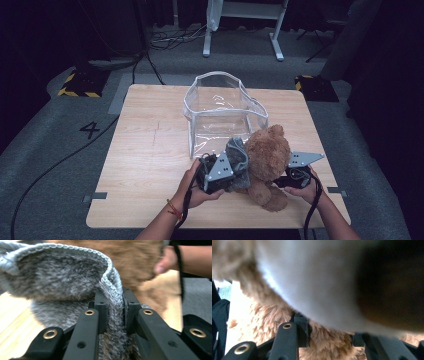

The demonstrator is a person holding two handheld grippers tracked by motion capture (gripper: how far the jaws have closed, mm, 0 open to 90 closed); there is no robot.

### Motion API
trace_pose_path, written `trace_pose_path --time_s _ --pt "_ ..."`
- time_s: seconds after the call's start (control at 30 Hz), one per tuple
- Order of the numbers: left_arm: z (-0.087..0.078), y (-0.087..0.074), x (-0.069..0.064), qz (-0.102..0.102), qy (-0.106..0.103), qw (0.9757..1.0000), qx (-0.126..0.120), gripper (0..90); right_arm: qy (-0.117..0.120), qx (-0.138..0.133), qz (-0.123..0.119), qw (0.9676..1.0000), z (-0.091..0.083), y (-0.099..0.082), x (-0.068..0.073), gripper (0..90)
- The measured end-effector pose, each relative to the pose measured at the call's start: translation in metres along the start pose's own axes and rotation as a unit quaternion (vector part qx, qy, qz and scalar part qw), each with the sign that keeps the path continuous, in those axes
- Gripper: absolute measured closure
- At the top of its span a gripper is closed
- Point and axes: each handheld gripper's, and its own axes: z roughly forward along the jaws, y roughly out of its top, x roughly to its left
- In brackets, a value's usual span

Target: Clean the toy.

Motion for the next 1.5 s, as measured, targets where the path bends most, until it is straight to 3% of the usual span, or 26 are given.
trace_pose_path --time_s 0.17,0.27,0.47,0.53,0.63,0.7,0.8,0.87,0.93,1.1,1.2,1.27,1.37,1.5 --pt "0.028 -0.019 -0.029 0.016 -0.041 0.998 0.046 77.8 -0.002 0.0 0.006 1.0 0.001 -0.001 0.0 59.8" --pt "0.045 -0.029 -0.037 0.018 -0.067 0.9945 0.078 77.7 -0.004 0.001 0.006 1.0 0.001 0.0 0.0 59.9" --pt "0.065 -0.044 -0.048 0.038 -0.073 0.9869 0.139 77.7 -0.004 0.001 0.011 0.9999 0.001 -0.001 -0.002 59.6" --pt "0.063 -0.042 -0.049 0.044 -0.072 0.9873 0.134 77.7 -0.004 0.001 0.013 0.9999 0.001 -0.001 -0.003 59.5" --pt "0.052 -0.03 -0.048 0.032 -0.088 0.9907 0.099 77.5 -0.005 0.0 0.017 0.9999 0.001 -0.001 -0.003 59.2" --pt "0.051 -0.021 -0.055 0.046 -0.098 0.9906 0.084 77.4 -0.002 -0.001 0.018 0.9998 0.001 -0.001 -0.004 59.1" --pt "0.062 -0.016 -0.065 0.061 -0.115 0.9875 0.089 77.3 -0.002 0.0 0.018 0.9998 0.001 -0.001 -0.004 59.0" --pt "0.078 -0.019 -0.066 0.062 -0.113 0.9864 0.102 77.3 -0.003 0.002 0.018 0.9998 0.001 -0.001 -0.003 58.9" --pt "0.091 -0.023 -0.064 0.045 -0.114 0.9871 0.104 77.2 -0.003 0.001 0.017 0.9998 0.001 -0.001 -0.003 58.9" --pt "0.104 -0.026 -0.056 0.043 -0.102 0.9855 0.129 77.3 -0.002 0.001 0.02 0.9998 0.001 -0.002 -0.003 59.0" --pt "0.098 -0.031 -0.05 0.055 -0.091 0.9826 0.152 78.1 -0.003 0.002 0.02 0.9998 0.0 -0.002 -0.003 59.0" --pt "0.093 -0.038 -0.046 0.052 -0.082 0.9813 0.166 78.2 -0.002 0.003 0.018 0.9998 0.0 -0.002 -0.002 58.9" --pt "0.075 -0.053 -0.029 0.017 -0.057 0.9836 0.17 78.2 -0.003 0.005 0.016 0.9999 0.0 -0.002 -0.002 58.9" --pt "0.052 -0.063 -0.008 -0.012 -0.016 0.985 0.172 78.1 -0.001 0.003 0.017 0.9998 0.0 -0.001 -0.002 58.8"
